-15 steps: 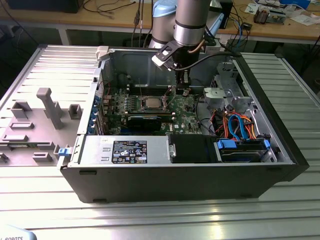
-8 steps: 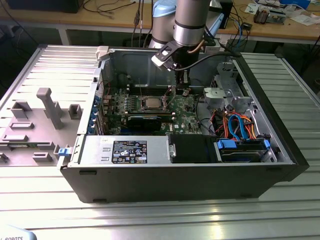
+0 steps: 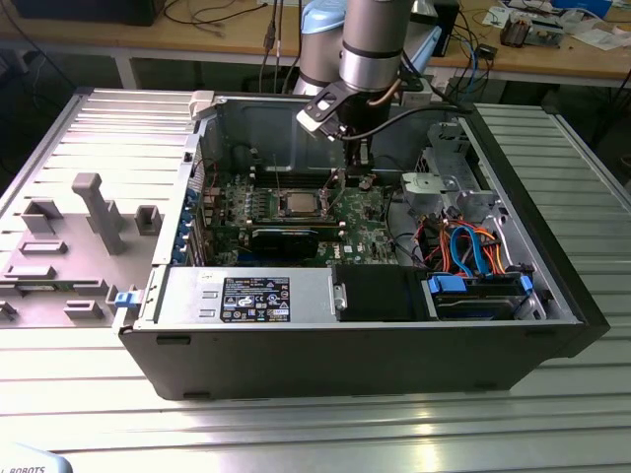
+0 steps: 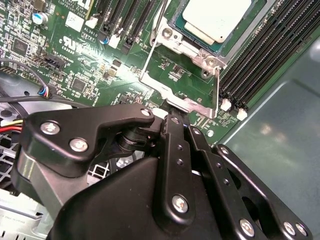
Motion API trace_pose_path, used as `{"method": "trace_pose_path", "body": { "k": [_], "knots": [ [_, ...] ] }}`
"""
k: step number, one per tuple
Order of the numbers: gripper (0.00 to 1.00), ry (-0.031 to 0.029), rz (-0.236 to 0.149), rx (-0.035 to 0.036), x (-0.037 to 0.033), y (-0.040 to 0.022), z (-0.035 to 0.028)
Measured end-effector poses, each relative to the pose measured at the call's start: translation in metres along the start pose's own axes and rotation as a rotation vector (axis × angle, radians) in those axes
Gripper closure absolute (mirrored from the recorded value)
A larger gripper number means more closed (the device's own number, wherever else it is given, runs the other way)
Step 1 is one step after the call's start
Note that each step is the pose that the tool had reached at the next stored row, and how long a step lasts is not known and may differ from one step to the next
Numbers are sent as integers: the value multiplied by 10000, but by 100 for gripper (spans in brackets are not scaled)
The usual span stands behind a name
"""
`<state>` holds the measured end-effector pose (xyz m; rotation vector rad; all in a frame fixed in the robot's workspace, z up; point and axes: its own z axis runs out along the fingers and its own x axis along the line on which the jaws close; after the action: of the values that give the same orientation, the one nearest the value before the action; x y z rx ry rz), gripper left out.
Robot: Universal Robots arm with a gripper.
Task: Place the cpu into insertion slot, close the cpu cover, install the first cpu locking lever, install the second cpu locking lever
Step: 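Close the cpu cover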
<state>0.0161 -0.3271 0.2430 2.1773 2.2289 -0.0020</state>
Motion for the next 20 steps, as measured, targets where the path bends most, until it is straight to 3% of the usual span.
{"method": "trace_pose_path", "body": {
  "k": [20],
  "knots": [
    [89,3,-1,37,-1,-63,16]
  ]
}}
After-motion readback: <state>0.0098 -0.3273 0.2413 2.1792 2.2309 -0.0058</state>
